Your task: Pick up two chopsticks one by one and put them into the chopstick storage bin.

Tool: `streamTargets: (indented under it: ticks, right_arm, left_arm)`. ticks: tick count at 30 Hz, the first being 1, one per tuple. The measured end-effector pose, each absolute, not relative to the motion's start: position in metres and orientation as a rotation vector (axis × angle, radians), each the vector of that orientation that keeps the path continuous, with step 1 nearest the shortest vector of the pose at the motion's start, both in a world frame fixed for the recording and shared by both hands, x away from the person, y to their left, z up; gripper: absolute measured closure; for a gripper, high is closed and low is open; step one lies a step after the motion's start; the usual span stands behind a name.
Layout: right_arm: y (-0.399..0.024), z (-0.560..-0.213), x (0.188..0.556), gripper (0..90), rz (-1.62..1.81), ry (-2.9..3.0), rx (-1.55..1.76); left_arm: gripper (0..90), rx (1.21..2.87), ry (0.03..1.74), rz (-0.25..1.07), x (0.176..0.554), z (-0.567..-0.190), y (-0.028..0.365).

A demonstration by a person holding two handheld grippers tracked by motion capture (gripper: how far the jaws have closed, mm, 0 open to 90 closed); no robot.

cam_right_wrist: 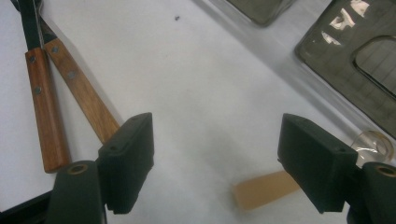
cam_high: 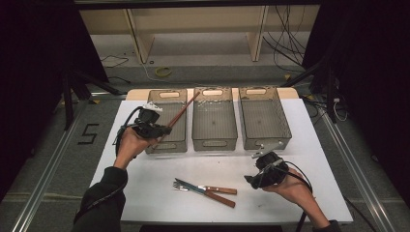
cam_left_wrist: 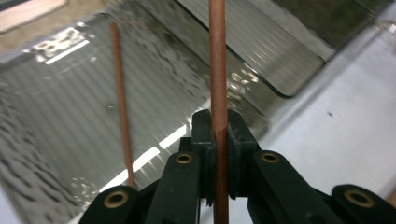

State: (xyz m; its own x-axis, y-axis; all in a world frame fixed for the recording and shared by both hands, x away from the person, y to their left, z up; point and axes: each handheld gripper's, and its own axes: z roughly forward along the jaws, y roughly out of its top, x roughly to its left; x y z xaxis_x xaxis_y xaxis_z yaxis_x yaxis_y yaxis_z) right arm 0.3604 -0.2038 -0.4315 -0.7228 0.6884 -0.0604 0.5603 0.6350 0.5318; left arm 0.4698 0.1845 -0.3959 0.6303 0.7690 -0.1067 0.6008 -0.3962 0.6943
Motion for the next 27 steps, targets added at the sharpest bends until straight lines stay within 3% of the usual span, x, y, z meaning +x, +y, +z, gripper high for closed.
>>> streamTargets:
  ticks: [12,27]
  right_arm:
    - [-0.205,-0.434,0.356,27.9,0.714,2.609,1.009]
    - [-0.205,-0.433,0.356,27.9,0.722,2.611,1.005]
  left_arm:
    - [84.0,2.074,1.209,0.326,0.501,-0.406,0.200]
    - [83.7,2.059,1.304,0.310,0.515,-0.423,0.208]
